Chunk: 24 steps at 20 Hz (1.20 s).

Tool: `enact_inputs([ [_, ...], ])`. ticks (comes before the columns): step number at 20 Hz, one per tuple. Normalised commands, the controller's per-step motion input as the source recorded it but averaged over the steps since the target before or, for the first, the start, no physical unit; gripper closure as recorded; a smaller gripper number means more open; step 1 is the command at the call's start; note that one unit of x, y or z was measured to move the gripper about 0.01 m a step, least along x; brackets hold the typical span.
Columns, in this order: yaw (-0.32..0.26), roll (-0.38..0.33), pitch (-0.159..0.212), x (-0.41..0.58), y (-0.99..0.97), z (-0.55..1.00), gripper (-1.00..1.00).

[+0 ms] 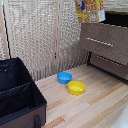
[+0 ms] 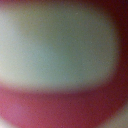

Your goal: Locate and clasp the grip of the topmost drawer. Steadily and circumspectly yank the drawer open. Discover and seize the nutrition bar using your clamp. Deposit the nutrition bar in the accessible drawer. Unclench the nutrition bar.

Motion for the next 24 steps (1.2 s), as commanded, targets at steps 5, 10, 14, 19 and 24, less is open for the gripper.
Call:
enact_inputs([
  [5, -0.064, 0.107, 0.125, 0.11, -0.7, 0.73, 1.0],
  [10, -0.089, 0.079, 0.063, 0.239, -0.65, 0.88, 1.0],
  [14, -0.029, 0.106, 0.103, 0.312, -0.68, 0.69, 1.0],
  [19, 0.008, 0.116, 0.087, 0.263, -0.83, 0.5, 1.0],
  [24, 0.074, 0.086, 0.015, 0.294, -0.85, 0.34, 1.0],
])
